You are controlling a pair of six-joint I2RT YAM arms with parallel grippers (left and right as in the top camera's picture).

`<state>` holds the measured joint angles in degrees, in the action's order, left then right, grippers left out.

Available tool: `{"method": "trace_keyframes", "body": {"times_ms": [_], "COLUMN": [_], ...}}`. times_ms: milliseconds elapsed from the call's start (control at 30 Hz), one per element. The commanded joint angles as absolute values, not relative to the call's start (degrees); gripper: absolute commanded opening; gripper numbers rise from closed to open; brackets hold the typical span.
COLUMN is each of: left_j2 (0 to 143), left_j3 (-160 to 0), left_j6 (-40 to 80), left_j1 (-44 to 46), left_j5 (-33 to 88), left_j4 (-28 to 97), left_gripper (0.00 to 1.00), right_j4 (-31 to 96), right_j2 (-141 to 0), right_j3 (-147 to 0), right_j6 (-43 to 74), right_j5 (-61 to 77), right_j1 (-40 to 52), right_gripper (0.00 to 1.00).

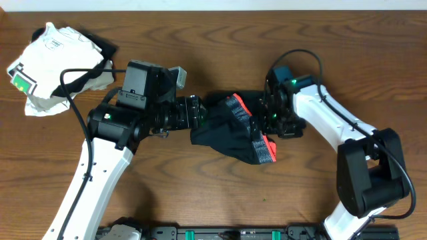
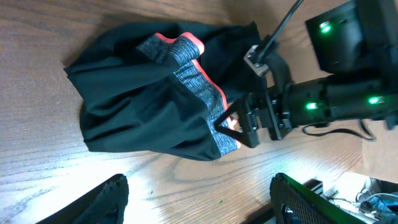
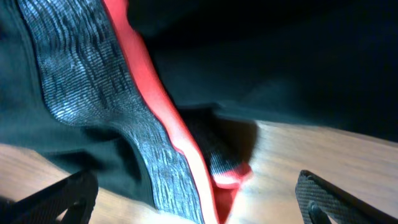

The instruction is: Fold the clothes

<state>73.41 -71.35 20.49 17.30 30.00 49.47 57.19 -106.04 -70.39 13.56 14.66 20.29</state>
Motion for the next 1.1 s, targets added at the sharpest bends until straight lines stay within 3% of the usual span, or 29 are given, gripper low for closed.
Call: {"method": "trace_keyframes", "body": {"times_ms": [0, 267, 367, 467, 600, 667, 1067], "left_j2": [73.4, 73.4, 73.4, 73.4, 73.4, 73.4, 73.4], "left_j3": [-72.4, -72.4, -72.4, -72.4, -72.4, -72.4, -72.4], "left_j6": [19.0, 19.0, 19.0, 18.8, 17.8, 17.8, 17.6], "left_j1": [17.0, 17.0, 17.0, 17.0, 17.0, 17.0, 17.0], "left_j5": [30.3, 30.3, 30.3, 30.3, 30.3, 30.3, 27.5], "left_j4": [49.6, 49.4, 49.5, 49.4, 49.5, 49.5, 50.4], "left_gripper": [0.75, 0.75, 0.75, 0.75, 0.75, 0.75, 0.75], "right_j4": [53.3, 45.8, 43.4, 42.0, 41.6, 41.4, 43.6], "right_j2": [-106.0, -106.0, -106.1, -106.1, -106.0, -106.0, -103.4], "right_j3": [-67.4, -64.6, -63.7, -63.0, -63.0, -63.0, -68.1], "right_j6": [13.2, 13.2, 13.7, 14.7, 16.7, 17.6, 18.4], "right_j5": [19.1, 21.9, 21.9, 21.8, 21.8, 21.8, 23.0], "right_j1": [21.6, 23.4, 24.1, 24.5, 24.8, 24.8, 24.8], "right_gripper": [0.99, 0.97, 0.89, 0.61, 0.16, 0.01, 0.01]}}
